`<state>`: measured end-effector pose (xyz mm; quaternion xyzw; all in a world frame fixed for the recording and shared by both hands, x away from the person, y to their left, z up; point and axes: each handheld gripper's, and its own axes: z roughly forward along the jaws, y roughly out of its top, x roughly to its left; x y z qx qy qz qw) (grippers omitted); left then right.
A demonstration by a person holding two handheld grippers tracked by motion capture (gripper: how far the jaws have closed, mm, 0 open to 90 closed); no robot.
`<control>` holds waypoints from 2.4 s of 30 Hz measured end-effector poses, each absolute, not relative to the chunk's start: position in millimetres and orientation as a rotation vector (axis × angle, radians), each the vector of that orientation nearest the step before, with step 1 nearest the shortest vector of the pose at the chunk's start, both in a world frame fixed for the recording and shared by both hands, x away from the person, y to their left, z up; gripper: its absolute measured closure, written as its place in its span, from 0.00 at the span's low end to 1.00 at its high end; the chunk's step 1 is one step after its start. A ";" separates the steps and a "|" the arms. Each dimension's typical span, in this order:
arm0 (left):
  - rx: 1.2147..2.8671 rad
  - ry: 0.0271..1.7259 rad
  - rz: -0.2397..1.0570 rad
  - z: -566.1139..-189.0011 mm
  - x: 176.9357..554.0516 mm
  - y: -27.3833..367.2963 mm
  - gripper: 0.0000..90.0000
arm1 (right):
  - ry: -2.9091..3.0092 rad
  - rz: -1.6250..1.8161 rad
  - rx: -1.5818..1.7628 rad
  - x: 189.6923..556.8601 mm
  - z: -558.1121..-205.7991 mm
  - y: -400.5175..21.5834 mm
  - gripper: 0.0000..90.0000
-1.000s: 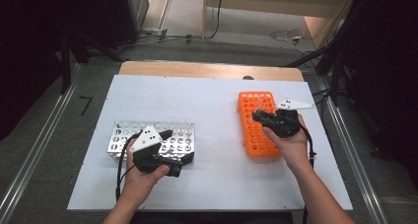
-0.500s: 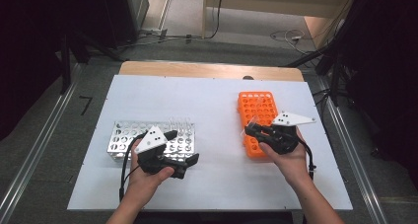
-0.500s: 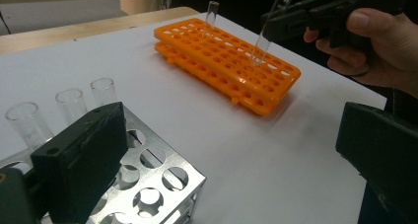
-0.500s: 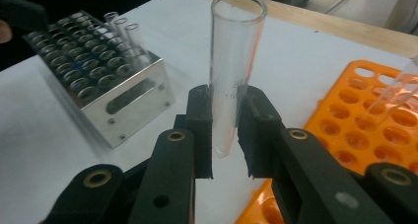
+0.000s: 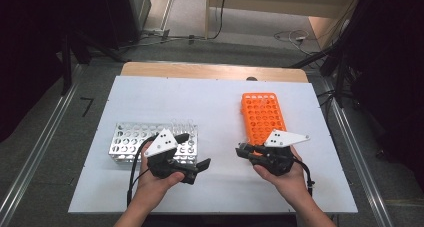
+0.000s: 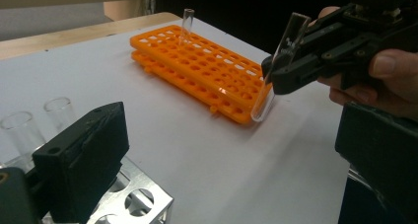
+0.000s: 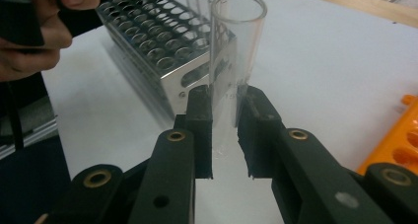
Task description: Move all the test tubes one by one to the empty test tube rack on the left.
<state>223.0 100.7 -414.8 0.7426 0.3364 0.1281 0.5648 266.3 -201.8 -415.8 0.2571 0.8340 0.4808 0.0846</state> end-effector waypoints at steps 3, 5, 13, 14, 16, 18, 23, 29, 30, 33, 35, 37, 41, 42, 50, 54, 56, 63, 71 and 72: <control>1.748 0.782 0.293 -414.7 223.3 97.9 0.00 | 2.509 1.434 0.727 261.4 -416.5 -195.7 0.82; 1.750 0.777 0.290 -414.6 223.7 96.0 0.00 | 2.526 1.439 0.715 258.9 -417.0 -191.9 0.82; 1.766 0.742 0.268 -413.8 221.4 87.9 0.05 | 2.576 1.437 0.659 252.0 -420.2 -179.1 0.82; 1.775 0.736 0.275 -413.6 220.9 86.8 0.06 | 2.580 1.438 0.651 251.2 -420.9 -177.4 0.82; 1.775 0.732 0.274 -413.6 220.0 85.0 0.10 | 2.591 1.434 0.641 249.8 -421.9 -174.7 0.82; 1.778 0.725 0.269 -413.7 219.1 82.4 0.15 | 2.599 1.429 0.630 248.3 -422.7 -171.8 0.82; 1.792 0.702 0.273 -413.9 216.0 73.4 0.29 | 2.625 1.418 0.604 244.3 -425.4 -163.7 0.82; 1.810 0.676 0.274 -415.2 214.2 67.4 0.47 | 2.648 1.403 0.566 239.7 -428.3 -154.7 0.82; 1.813 0.667 0.272 -415.5 213.7 66.5 0.51 | 2.651 1.405 0.562 239.0 -428.6 -153.5 0.82; 1.822 0.647 0.263 -415.9 212.9 65.2 0.61 | 2.657 1.407 0.555 237.3 -428.6 -151.1 0.82; 1.828 0.631 0.262 -416.1 212.5 64.9 0.68 | 2.664 1.407 0.548 236.5 -428.5 -150.1 0.82; 1.833 0.628 0.266 -416.6 212.4 64.5 0.72 | 2.666 1.409 0.549 236.1 -428.6 -149.7 0.82; 1.836 0.612 0.262 -417.3 211.9 63.6 0.78 | 2.670 1.408 0.556 237.0 -429.3 -149.7 0.82; 1.837 0.609 0.261 -417.4 211.7 63.3 0.79 | 2.670 1.408 0.555 236.9 -429.3 -149.6 0.82; 1.844 0.599 0.269 -417.4 211.0 63.3 0.83 | 2.672 1.412 0.553 236.8 -429.3 -149.2 0.82; 1.846 0.596 0.272 -417.3 211.1 64.0 0.84 | 2.673 1.415 0.556 236.9 -429.5 -149.0 0.82; 1.847 0.598 0.274 -417.2 211.3 64.3 0.84 | 2.672 1.416 0.556 236.9 -429.5 -149.0 0.82; 1.845 0.600 0.285 -417.3 210.8 64.0 0.84 | 2.670 1.419 0.560 237.3 -429.8 -148.9 0.82; 1.844 0.593 0.293 -417.1 210.9 64.4 0.84 | 2.667 1.425 0.557 237.5 -429.9 -148.8 0.82; 1.844 0.593 0.293 -417.1 210.9 64.4 0.84 | 2.666 1.426 0.557 237.6 -429.9 -148.9 0.82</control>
